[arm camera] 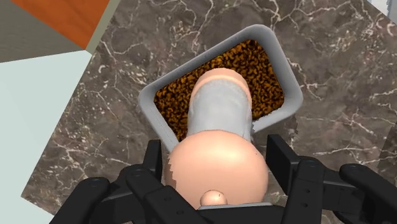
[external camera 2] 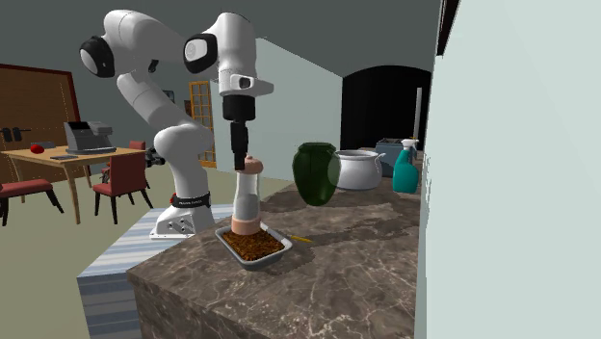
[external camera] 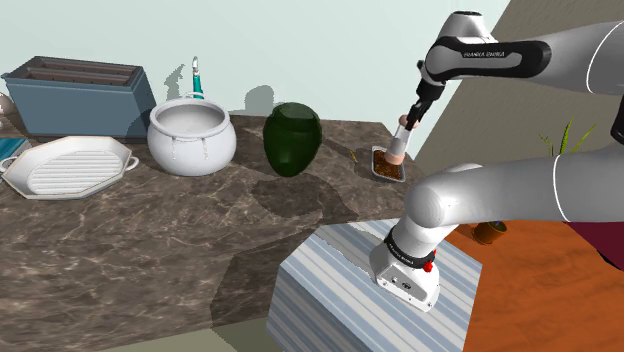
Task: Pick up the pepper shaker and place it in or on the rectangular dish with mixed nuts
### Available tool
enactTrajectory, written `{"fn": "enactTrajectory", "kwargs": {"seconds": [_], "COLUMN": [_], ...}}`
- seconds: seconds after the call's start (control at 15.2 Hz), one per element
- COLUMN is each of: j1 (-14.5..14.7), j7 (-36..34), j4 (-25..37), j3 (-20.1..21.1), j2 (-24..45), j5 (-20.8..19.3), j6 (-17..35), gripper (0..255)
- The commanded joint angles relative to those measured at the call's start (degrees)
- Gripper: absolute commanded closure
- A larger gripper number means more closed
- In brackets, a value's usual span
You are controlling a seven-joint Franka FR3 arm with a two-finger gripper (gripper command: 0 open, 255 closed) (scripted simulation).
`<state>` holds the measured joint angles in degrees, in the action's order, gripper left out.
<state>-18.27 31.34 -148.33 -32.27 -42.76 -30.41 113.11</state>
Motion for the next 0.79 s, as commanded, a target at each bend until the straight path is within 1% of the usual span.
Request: {"fn": "enactTrajectory", "kwargs": {"seconds": [0.0,0.07,0.53,0.59,0.73], "j1": [-0.17,-0.21,-0.21,-0.21,-0.21], "j7": [-0.25,-0.35,-0.35,-0.35,-0.35], "j4": [-1.31,-1.74,-1.74,-1.74,-1.74], "j3": [-0.66,-0.90,-0.90,-0.90,-0.90], "j2": [0.40,0.58,0.58,0.58,0.58], "j5": [-0.61,-0.82,-0.82,-0.82,-0.82], "j6": [1.75,2.37,2.37,2.36,2.36], "gripper": [255,255,255,0,0]}}
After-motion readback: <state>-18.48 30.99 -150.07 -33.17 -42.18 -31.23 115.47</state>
